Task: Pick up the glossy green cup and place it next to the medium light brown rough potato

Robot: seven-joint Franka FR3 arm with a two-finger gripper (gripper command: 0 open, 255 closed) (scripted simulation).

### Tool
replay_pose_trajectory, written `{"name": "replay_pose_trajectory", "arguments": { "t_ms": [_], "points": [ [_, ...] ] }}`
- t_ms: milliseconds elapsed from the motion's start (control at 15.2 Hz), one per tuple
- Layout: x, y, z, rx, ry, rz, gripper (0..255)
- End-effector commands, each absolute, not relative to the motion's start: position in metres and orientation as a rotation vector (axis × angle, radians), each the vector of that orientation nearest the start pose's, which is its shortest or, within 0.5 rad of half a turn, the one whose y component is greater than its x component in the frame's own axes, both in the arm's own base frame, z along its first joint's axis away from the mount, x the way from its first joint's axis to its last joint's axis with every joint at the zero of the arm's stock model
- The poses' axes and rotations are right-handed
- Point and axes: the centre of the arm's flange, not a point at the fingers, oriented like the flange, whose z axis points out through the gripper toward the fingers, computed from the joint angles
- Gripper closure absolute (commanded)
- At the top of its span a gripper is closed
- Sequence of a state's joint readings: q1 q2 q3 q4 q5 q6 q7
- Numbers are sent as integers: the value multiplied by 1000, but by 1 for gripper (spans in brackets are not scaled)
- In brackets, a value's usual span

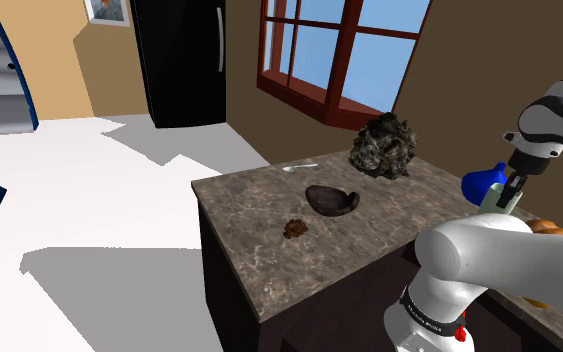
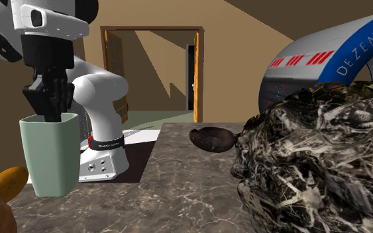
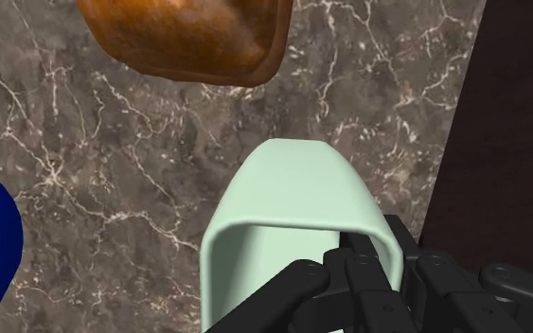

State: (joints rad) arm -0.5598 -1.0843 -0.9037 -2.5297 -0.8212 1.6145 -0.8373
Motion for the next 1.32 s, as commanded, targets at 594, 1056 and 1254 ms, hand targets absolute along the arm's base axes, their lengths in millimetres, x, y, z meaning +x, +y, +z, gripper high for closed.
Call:
{"name": "replay_pose_trajectory", "arguments": {
  "t_ms": [594, 1056, 1254],
  "points": [
    [-61, -356, 391, -3137, 297, 88, 255],
    [-61, -356, 387, -3137, 297, 88, 255],
    [-61, -356, 387, -3137, 297, 88, 0]
  ]
}}
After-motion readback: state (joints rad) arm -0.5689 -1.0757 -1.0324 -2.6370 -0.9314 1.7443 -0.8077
